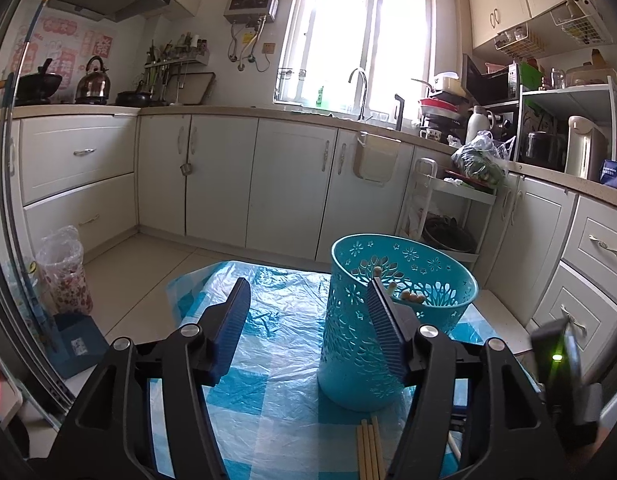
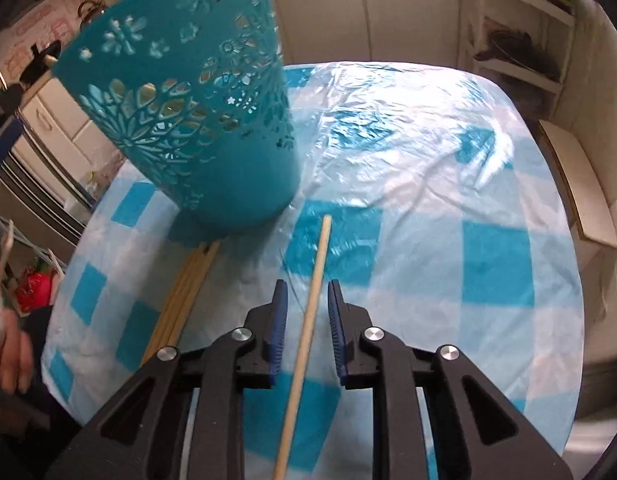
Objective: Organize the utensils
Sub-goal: 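Return the right gripper to the pile and grasp another chopstick, then lift the chopstick over the teal basket and open the right gripper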
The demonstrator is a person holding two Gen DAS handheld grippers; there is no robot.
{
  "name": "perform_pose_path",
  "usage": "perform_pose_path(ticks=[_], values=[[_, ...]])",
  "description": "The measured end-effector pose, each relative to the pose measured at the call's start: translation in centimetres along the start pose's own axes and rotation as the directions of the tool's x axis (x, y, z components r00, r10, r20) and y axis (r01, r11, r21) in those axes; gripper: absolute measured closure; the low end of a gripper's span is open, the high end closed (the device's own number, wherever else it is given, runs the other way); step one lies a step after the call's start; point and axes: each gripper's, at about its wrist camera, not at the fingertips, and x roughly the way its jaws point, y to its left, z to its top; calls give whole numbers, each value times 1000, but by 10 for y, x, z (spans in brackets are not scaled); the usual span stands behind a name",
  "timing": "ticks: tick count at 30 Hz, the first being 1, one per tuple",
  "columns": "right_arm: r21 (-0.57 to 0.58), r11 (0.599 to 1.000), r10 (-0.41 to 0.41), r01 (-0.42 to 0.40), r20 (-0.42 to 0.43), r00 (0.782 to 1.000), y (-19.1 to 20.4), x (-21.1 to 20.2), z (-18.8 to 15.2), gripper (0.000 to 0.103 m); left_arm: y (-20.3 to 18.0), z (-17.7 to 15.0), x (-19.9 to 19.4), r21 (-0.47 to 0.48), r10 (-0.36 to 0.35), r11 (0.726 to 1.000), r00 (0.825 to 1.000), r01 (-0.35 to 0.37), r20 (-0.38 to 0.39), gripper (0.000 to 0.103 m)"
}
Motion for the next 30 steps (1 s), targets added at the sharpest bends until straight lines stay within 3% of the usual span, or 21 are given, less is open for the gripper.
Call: perform_pose_path(ticks=[4, 6, 9, 11, 12, 14, 15, 16, 17, 18, 19, 21, 22, 23, 24, 28, 30], values=[[-45, 998, -48, 48, 2, 999, 3, 12, 13, 82, 0, 0, 1, -6, 2, 1000, 1000, -2, -4, 45], [-105, 991, -89, 88, 1, 996, 10, 15, 16, 92, 0, 0, 2, -6, 4, 1000, 1000, -4, -5, 45], [-143, 989, -50, 47, -19, 999, 18, 11, 10, 97, 0, 1, 2, -9, 4, 1000, 1000, -4, -1, 45], [-75, 997, 30, -24, 74, 997, 11, -16, 9, 97, 1, 2, 2, -13, 7, 1000, 1000, -7, 6, 45], [-44, 996, 86, -79, 171, 982, 8, -37, 11, 97, 1, 2, 2, -16, 10, 1000, 1000, -10, 10, 44], [-25, 986, 161, -166, 418, 894, 4, -88, 9, 97, 3, 4, 2, -26, 19, 999, 1000, -19, 18, 44], [-18, 976, 187, -216, 573, 798, 1, -120, 8, 97, 4, 4, 2, -32, 24, 999, 1000, -23, 20, 44], [-1, 967, 180, -253, 706, 685, -4, -148, 8, 97, 5, 5, 3, -35, 28, 999, 999, -27, 20, 44], [15, 960, 160, -278, 789, 593, -9, -166, 9, 97, 5, 6, 3, -41, 35, 999, 999, -34, 21, 44], [42, 949, 105, -312, 893, 437, -14, -190, 7, 97, 6, 6, 2, -46, 40, 998, 999, -38, 23, 44], [40, 939, 81, -342, 940, 332, -16, -202, 6, 97, 6, 7, 1, -54, 47, 998, 998, -45, 30, 44], [41, 924, 32, -380, 982, 185, -14, -210, 22, 96, 6, 10, -4, -64, 62, 996, 997, -59, 46, 44], [31, 922, 30, -387, 988, 152, -13, -207, 30, 96, 7, 12, -5, -71, 68, 995, 996, -64, 55, 44], [29, 923, 27, -384, 990, 141, -13, -201, 38, 96, 7, 14, -7, -78, 72, 995, 995, -67, 62, 44], [34, 922, 24, -386, 989, 143, -14, -194, 41, 96, 8, 16, -9, -84, 76, 994, 995, -71, 69, 44], [83, 886, 15, -457, 978, 208, -30, -153, 46, 96, 9, 22, -10, -92, 82, 993, 993, -74, 81, 44], [96, 868, 20, -488, 974, 227, -27, -144, 44, 96, 9, 24, -9, -85, 79, 994, 994, -73, 81, 44]])
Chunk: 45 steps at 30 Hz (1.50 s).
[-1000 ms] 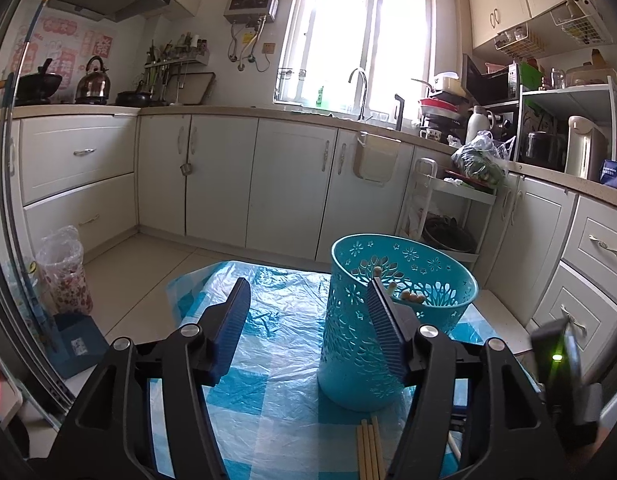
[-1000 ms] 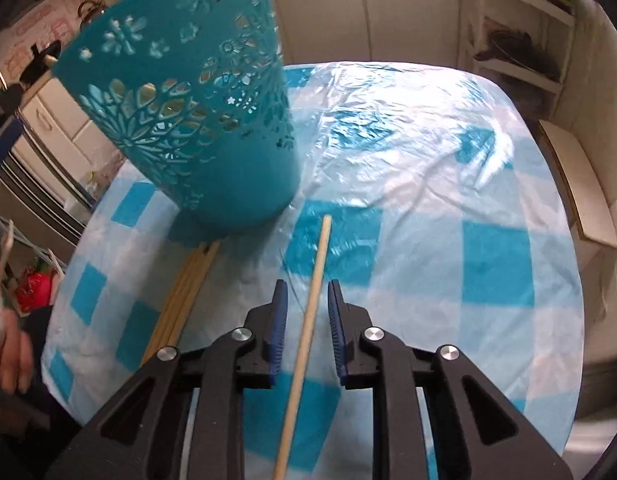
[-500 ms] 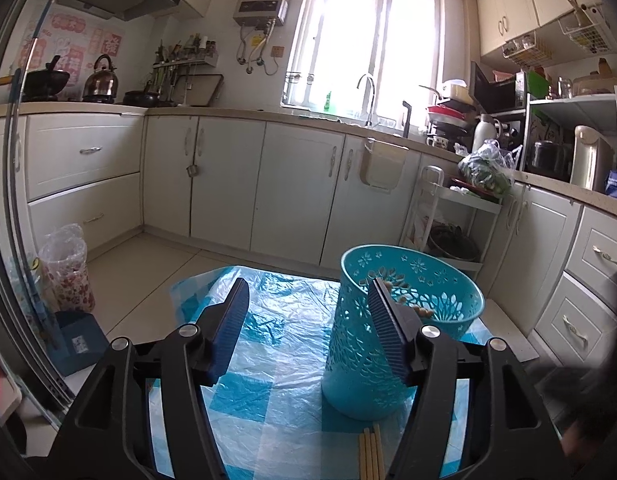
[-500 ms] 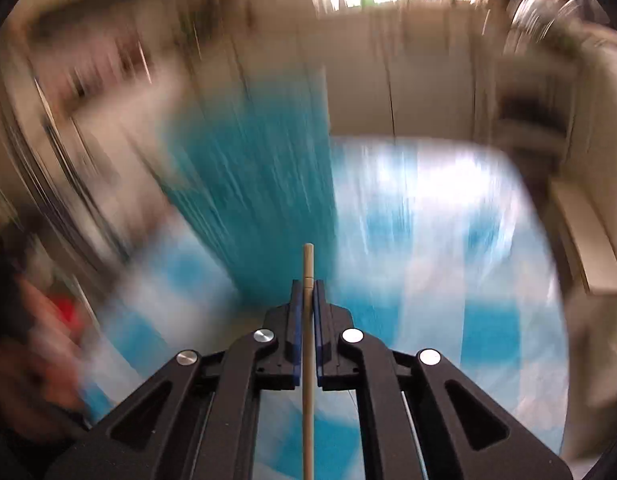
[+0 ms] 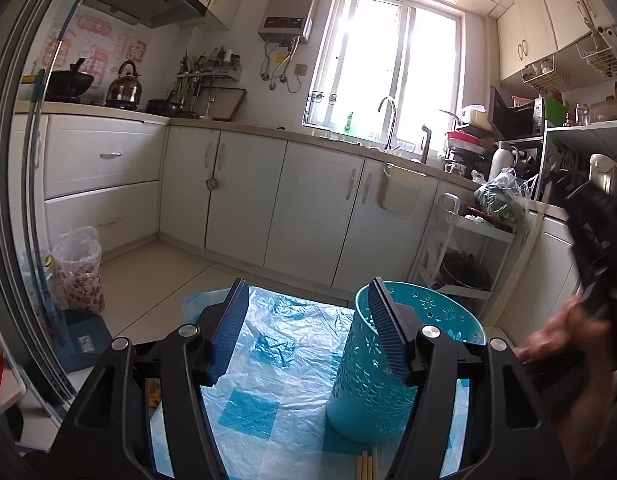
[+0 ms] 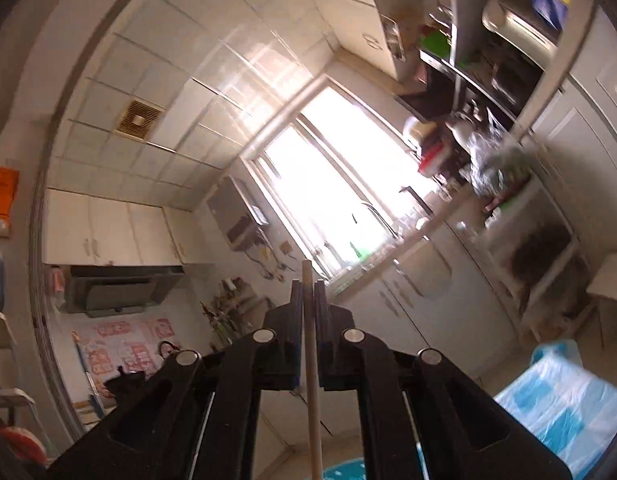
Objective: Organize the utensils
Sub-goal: 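Lift the chopstick over the teal basket and open the right gripper, then move both grippers back toward the chopstick pile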
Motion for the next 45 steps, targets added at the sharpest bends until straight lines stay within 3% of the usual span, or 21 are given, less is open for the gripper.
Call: perform_pose_path(ticks=[2, 5, 11, 15, 20, 22, 26, 32, 35, 38, 45], values=[[46, 999, 6, -7, 8, 1000, 6, -2, -3, 96, 1, 1, 1, 3, -1, 1000, 1000, 1, -3, 44], [-13, 1000, 21, -21, -12, 1000, 30, -3, -14, 96, 4, 2, 1, 2, 5, 1000, 1000, -5, 4, 44], [-141, 990, 12, -31, -133, 991, 43, -16, -39, 96, 8, 2, 3, -8, 12, 1000, 1000, -12, 0, 44], [-235, 971, -22, -33, -227, 974, 47, -30, -53, 95, 4, -1, 2, 3, 2, 1000, 1000, -2, -15, 44], [-257, 966, -36, -40, -285, 958, 45, -42, -60, 89, -2, -1, -4, 24, -14, 1000, 1000, 15, -14, 44], [-271, 962, -46, -41, -306, 951, 46, -43, -62, 80, -3, -2, -5, 29, -17, 999, 1000, 17, -20, 43], [-267, 963, -55, -41, -342, 938, 47, -48, -64, 79, -5, -3, -8, 39, -16, 999, 1000, 17, -25, 39], [-288, 957, -84, -48, -430, 899, 55, -69, -76, 69, -3, -6, -9, 38, -9, 999, 999, 11, -43, 37], [-323, 945, -122, -49, -488, 864, 56, -79, -87, 68, -3, -8, -10, 42, -8, 999, 999, 10, -52, 37], [-354, 934, -165, -55, -562, 811, 55, -86, -102, 68, -3, -11, -11, 54, -7, 999, 998, 11, -62, 35], [-415, 909, -308, -38, -731, 609, 41, -75, -148, 68, 5, -32, -2, 102, 14, 995, 985, 4, -174, 31]])
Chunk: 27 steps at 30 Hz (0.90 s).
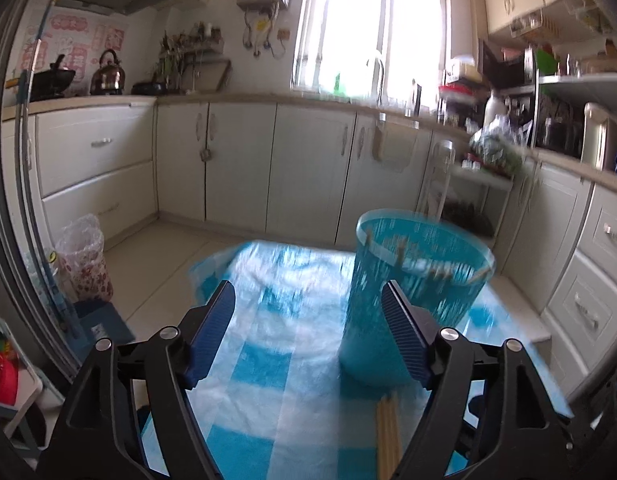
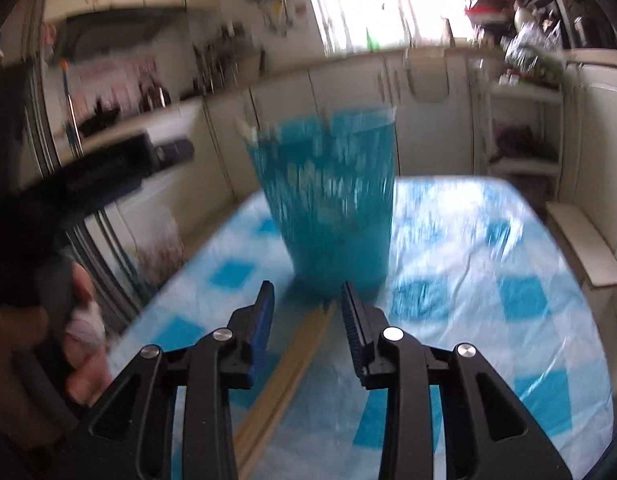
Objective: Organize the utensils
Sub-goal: 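Move both grippers back toward the chopstick pile, then close the left gripper on one chopstick from the pile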
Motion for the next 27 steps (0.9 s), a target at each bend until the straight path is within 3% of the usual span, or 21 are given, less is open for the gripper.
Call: perform_pose_path(ticks=[5, 9, 16, 21, 23, 24, 27], values=[[9, 1000, -18, 20, -157, 987, -2, 30, -12, 68, 2, -23, 17, 37, 22, 999, 992, -17, -121, 28], [-17, 999, -34, 31, -225, 974, 3, 46, -21, 77, 1, -35, 26, 58, 24, 998, 982, -14, -186, 28], [-31, 998, -56, 50, -245, 968, -1, 47, -24, 81, -5, -45, 38, 86, 19, 996, 966, 3, -257, 27], [-103, 992, -92, 68, -249, 964, 6, 47, -26, 81, -10, -49, 43, 108, 19, 994, 959, 12, -283, 27], [-117, 990, -101, 73, -258, 961, 6, 46, -25, 86, -13, -51, 45, 119, 19, 993, 954, 18, -299, 27], [-126, 989, -105, 73, -265, 958, 5, 45, -24, 90, -15, -53, 48, 129, 19, 991, 949, 23, -313, 27], [-148, 987, -106, 66, -285, 952, 2, 39, -25, 91, -18, -58, 54, 148, 20, 988, 934, 35, -357, 27]])
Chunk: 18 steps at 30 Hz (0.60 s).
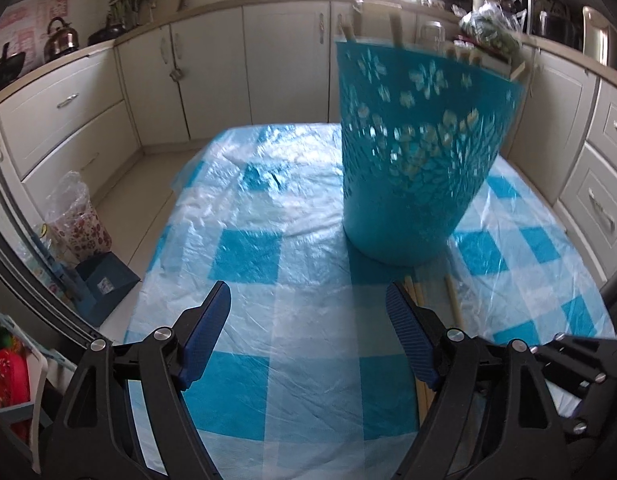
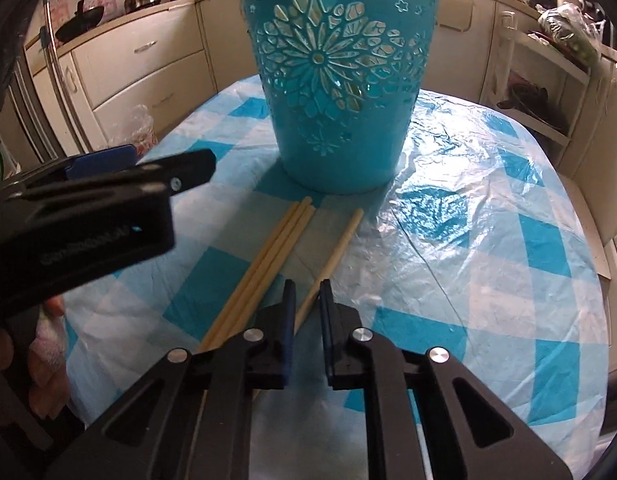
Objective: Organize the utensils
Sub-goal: 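Close the left gripper on one chopstick from the pile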
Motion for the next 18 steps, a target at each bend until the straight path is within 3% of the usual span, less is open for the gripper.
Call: perform_pose_path(ticks=[4, 9, 18], values=[[-29, 999, 31, -32, -32, 999, -7, -5, -3, 91, -4, -3, 10, 18, -18, 1000, 998, 19, -59, 27], [70, 995, 72, -71, -21, 997, -28, -8, -8, 90, -15, -3, 16, 53, -30, 998, 996, 35, -83, 27], [101, 993, 61, -60, -9, 998, -33, -9, -8, 85, -27, -3, 35, 84, -43, 995, 988, 56, -148, 27]])
